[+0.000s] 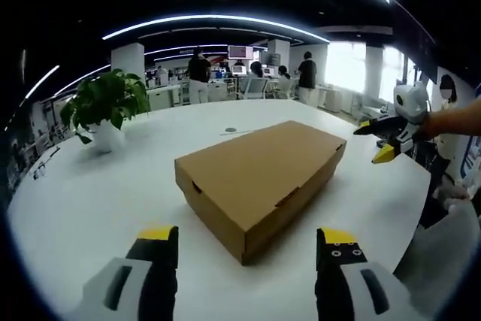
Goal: Operate the shoe box by opening the lid, removing the specified soft item, and placing it in the target area until the item is outside and the box remains undamaged.
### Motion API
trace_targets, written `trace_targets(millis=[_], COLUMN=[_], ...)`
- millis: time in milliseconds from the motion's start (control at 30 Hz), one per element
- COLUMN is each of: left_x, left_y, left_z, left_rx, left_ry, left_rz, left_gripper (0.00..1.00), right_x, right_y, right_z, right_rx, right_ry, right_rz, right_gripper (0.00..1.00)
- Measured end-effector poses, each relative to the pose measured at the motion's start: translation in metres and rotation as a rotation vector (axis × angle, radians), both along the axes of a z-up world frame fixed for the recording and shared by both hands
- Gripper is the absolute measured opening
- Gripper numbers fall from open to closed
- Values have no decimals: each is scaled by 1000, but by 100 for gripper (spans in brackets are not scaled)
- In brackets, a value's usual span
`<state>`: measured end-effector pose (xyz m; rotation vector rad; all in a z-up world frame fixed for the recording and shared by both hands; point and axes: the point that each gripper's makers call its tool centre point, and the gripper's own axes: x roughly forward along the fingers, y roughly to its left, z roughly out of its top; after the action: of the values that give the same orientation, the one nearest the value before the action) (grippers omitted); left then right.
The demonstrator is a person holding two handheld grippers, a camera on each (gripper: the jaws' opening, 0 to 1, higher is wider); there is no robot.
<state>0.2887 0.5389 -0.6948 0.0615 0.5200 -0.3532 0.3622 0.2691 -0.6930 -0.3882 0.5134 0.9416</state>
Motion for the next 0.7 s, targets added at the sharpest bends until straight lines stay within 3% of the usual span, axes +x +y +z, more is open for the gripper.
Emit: trace_targets(millis=[700], left_x=[15], left_y=[-12], left_z=[-8], left_rx=[-5], left_ry=[13], left_rz=[22], left_gripper=[61], right_x=[30], right_y=[22], right_z=[-10], right_rx=[-36], right_ry=[9], right_rz=[91], right_gripper=[45])
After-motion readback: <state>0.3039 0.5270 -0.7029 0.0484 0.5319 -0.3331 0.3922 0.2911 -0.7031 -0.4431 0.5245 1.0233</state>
